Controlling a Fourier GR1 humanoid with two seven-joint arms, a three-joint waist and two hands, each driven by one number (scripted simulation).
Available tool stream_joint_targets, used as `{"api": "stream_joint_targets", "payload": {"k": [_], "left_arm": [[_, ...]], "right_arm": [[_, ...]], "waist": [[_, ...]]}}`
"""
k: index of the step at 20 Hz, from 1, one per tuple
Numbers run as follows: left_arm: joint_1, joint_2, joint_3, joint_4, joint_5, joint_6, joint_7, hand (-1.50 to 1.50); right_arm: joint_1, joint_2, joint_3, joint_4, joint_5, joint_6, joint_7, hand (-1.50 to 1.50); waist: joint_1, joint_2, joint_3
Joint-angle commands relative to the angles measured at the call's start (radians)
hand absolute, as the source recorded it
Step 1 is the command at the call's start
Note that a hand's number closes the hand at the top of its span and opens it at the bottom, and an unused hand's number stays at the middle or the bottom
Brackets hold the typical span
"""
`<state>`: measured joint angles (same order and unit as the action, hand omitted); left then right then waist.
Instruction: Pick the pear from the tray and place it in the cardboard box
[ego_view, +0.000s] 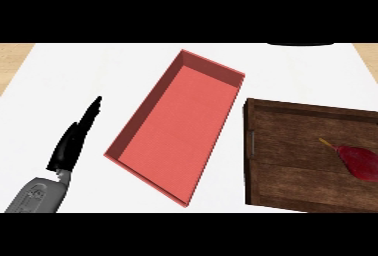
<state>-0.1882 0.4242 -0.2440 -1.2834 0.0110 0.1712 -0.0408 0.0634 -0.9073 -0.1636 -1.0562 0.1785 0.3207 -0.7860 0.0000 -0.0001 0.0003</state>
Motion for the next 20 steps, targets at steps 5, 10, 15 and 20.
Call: {"api": "stream_joint_targets", "payload": {"k": [5,10,15,20], "left_arm": [[0.086,-0.034,0.05,-0.034,-0.06,-0.023,-0.042,0.0],[0.013,-0.041,0.102,-0.018,-0.068,-0.087,0.008,0.0],[0.078,-0.058,0.116,-0.086,-0.1,-0.109,0.009,0.0],[-0.012,-0.088,0.162,0.017,-0.13,-0.127,0.011,0.0]], "right_arm": [[-0.006,0.077,-0.048,-0.079,0.051,-0.037,0.022,-1.5],[-0.08,0.085,-0.02,-0.056,0.134,0.011,0.059,-1.5],[-0.072,0.15,-0.028,-0.028,0.194,-0.019,0.029,-1.5],[-0.139,0.209,-0.015,-0.028,0.248,-0.03,0.109,-1.5]], "waist": [[-0.002,-0.001,-0.001],[-0.001,0.0,0.0],[0.001,-0.001,0.0],[-0.001,0.0,0.0]]}}
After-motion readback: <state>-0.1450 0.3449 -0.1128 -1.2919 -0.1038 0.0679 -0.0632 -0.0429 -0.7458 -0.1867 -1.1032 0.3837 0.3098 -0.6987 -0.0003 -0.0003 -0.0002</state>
